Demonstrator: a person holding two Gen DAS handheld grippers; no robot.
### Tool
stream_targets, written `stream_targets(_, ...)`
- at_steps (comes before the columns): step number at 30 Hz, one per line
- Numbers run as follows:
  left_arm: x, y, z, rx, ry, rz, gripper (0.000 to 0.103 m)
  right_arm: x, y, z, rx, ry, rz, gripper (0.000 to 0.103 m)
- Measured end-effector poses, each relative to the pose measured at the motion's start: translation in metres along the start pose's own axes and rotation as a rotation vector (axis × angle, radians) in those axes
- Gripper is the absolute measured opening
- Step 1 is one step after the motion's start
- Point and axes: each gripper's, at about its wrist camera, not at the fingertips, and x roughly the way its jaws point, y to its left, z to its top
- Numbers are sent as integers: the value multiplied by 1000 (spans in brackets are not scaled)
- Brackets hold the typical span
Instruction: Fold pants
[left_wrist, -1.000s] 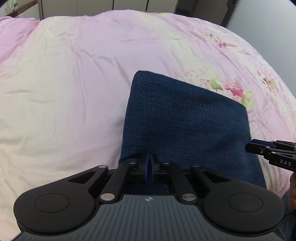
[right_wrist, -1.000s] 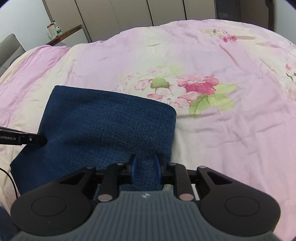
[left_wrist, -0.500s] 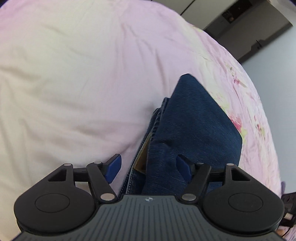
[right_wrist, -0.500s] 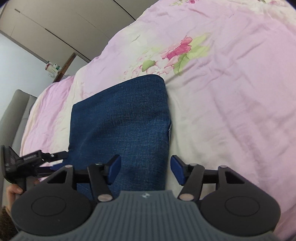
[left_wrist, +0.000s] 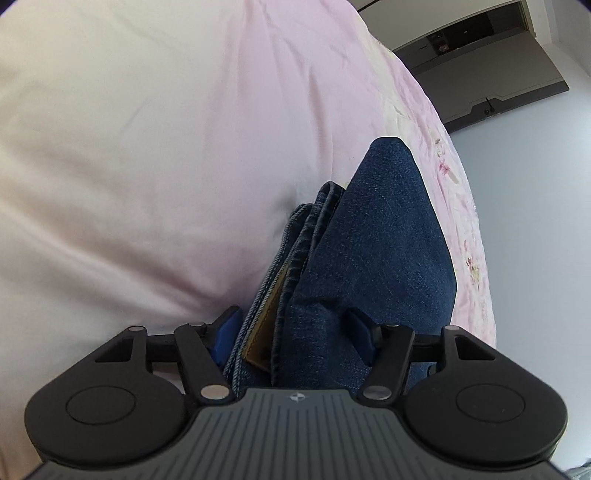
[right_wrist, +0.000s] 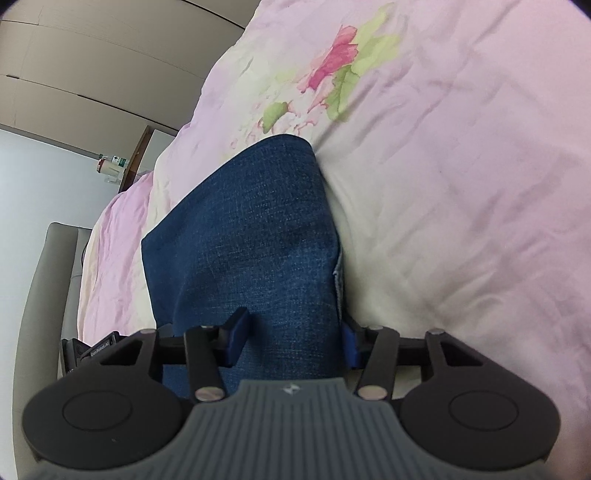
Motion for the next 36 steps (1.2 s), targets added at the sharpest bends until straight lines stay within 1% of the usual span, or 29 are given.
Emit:
stream_targets(1, 0, -1, 0, 4, -4, -3, 66, 3, 0, 1, -2, -3, 3, 45)
stream_targets(3, -4, 1, -3, -4, -11, -26, 55, 4, 0, 2, -10, -6, 8, 41)
stream_targets(4, -5, 2, -4, -13, -15, -37, 52, 4, 0, 2, -14, -9, 11, 39)
stream_targets(6, -11, -1, -8, -14, -31, -36, 43, -1, 1, 0, -14, -16, 17, 34)
stream_targets(8, -18, -7, -12, -1, -48, -28, 38, -8, 3, 0, -6, -21, 32, 26)
stream_targets(11, -24, -15, -18, -12, -49, -34, 32, -24, 7, -2, 19, -29, 72, 20)
stream_targets(15, -25, -31, -33, -2, -26, -24, 29, -47, 23, 3, -11, -29, 23, 17)
stream_targets(17, -27, -38, -40, -8, -37, -28, 28, -59, 27, 5, -16, -28, -2, 16)
stream_targets(19, -31, -43, -45, -12, -50, -27, 27, -68, 35, 7, -50, -27, -21, 15)
stream_targets(21, -38, -45, -48, -19, -64, -34, 27, -78, 44, 9, -74, -24, -19, 15)
stream_targets(24, -58, -45, -51, -27, -98, -54, 27, -89, 62, 10, -118, -27, -4, 14)
stream_targets(29, -109, -45, -41, -17, -188, -47, 27, -86, 102, 12, -183, -17, 53, 14)
stream_targets(32, -143, -40, -28, -19, -242, -18, 27, -71, 132, 12, -223, 2, 99, 14)
stream_targets(36, -185, -25, -9, -24, -303, 34, 26, -35, 170, 12, -257, 42, 161, 14)
